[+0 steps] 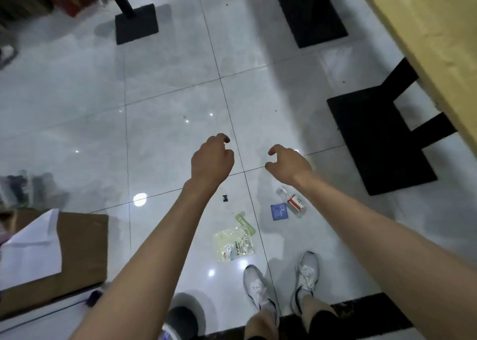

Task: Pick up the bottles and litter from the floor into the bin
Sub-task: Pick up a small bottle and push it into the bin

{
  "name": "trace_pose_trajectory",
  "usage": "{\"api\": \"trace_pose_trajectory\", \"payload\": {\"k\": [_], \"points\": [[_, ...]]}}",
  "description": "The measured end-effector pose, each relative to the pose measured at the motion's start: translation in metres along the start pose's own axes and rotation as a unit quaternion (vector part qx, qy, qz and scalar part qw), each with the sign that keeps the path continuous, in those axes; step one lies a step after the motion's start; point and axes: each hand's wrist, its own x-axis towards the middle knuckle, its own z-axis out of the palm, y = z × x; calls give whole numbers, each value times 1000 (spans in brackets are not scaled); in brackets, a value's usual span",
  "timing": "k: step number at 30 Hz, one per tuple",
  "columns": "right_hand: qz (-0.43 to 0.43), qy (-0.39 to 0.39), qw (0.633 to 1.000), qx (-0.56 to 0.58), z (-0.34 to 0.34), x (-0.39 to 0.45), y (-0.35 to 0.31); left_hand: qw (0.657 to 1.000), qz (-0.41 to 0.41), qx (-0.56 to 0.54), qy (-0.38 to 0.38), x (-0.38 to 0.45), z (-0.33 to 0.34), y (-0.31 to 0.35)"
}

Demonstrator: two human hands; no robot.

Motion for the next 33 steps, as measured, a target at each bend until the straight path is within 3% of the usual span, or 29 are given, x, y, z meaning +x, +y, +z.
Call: {"api": "trace_pose_trajectory", "payload": {"k": [6, 13, 18, 24, 33], "points": [[23, -18, 999, -32, 100, 119, 113, 999, -30, -35, 16, 77, 169, -47], [16, -41, 993, -109, 285, 248, 309, 994, -95, -16, -51, 117, 438, -180], [-33, 17, 974, -224, 376, 322, 392, 990, -142, 17, -9, 150, 564, -274], [-70, 81, 968, -226, 434, 384, 428, 988, -147, 52, 11, 188, 655, -336], [-62, 78, 982, -159, 456, 404, 444, 984, -161, 42, 66, 200, 711, -340]]}}
